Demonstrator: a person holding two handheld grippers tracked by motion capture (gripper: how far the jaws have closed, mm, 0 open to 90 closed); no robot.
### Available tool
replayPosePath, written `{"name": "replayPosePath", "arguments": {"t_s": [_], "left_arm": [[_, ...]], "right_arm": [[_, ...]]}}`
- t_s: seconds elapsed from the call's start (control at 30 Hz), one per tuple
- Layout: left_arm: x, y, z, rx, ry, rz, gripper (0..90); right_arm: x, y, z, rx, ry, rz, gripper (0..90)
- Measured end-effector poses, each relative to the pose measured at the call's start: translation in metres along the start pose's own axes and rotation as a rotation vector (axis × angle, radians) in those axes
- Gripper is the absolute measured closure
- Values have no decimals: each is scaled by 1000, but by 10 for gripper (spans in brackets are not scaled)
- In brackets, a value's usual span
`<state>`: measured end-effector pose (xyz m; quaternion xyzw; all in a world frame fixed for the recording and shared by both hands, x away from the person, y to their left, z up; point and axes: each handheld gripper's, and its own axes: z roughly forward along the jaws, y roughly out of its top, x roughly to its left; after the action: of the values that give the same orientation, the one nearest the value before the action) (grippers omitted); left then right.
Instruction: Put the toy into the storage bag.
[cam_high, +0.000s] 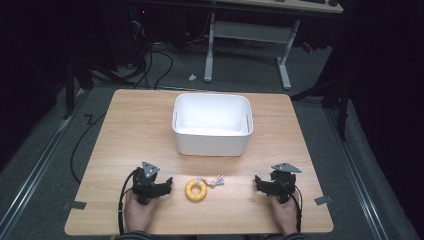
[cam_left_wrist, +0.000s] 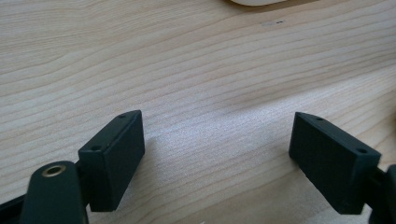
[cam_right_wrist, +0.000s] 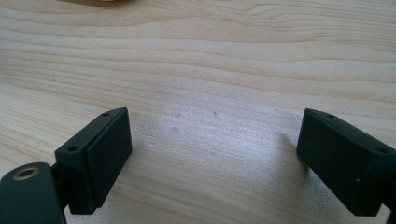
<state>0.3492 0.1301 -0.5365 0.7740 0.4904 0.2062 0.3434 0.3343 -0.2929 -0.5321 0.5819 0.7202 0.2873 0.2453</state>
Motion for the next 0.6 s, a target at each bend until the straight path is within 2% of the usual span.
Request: {"name": "replayPosePath", "arguments": {"t_s": [0.6], "left_arm": [[-1,0,0,4,-2,5,169]], "right_arm": [[2,1,1,-2,-8,7,110]]}}
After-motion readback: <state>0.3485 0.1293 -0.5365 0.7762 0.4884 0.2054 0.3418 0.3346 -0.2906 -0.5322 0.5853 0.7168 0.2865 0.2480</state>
